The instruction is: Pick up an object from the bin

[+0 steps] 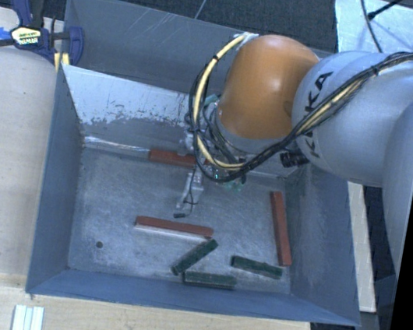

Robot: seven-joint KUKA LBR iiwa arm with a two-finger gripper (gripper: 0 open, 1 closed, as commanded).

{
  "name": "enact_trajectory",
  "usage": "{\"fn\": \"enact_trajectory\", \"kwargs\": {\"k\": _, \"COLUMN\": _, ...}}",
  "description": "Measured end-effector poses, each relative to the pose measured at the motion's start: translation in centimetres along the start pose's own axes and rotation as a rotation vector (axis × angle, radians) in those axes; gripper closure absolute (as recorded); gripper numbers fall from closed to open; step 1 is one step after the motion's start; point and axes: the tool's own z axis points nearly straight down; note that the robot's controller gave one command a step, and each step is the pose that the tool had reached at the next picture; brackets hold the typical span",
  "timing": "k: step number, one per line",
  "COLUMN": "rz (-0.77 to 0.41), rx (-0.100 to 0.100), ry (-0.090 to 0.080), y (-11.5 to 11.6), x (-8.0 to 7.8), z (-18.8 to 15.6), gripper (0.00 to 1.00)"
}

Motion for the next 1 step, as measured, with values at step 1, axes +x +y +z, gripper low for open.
{"fn": "enact_trajectory", "kwargs": {"k": 1, "rz": 0.002, "rx": -0.001, "ry": -0.008, "y": -0.03, "x": -0.19, "z": -0.47, "gripper": 1.0}}
